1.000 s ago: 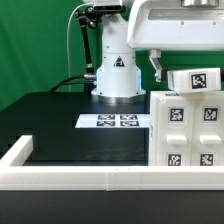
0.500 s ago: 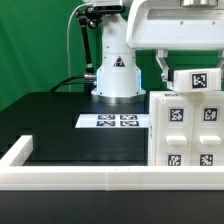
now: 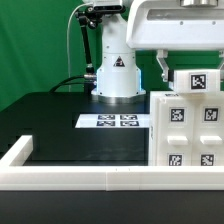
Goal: Assemble cabinet
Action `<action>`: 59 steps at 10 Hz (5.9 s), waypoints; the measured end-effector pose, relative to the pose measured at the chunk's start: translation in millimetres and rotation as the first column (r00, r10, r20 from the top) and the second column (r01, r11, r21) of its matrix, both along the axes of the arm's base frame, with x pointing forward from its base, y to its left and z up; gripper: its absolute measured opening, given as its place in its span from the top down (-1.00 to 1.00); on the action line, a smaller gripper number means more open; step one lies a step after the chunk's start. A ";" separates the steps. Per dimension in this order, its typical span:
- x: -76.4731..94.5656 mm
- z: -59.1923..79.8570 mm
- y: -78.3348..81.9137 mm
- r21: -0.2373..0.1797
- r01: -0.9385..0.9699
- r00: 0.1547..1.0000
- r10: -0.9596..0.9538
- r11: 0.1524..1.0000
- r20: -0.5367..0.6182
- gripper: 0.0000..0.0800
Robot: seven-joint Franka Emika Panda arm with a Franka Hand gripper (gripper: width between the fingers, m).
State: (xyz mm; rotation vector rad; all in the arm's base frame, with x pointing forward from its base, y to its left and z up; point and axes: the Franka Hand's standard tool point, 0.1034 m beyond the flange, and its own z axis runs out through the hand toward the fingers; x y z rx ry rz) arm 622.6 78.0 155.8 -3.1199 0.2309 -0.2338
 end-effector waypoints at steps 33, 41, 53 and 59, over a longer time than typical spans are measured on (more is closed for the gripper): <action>-6.6 26.3 24.1 0.172 0.712 0.701 -0.700 0.680 -0.136 -0.99; 1.1 30.4 24.2 0.085 -0.151 0.988 0.150 0.985 0.020 -0.99; -9.4 16.9 13.6 -0.025 -0.975 0.224 0.965 0.223 -0.135 -0.99; -11.4 0.8 -8.8 -0.026 -1.000 0.003 0.986 -0.001 -0.168 -0.99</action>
Offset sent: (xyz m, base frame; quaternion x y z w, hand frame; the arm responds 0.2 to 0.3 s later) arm 0.0000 0.0000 0.0000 0.0000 0.0000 0.1938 0.9810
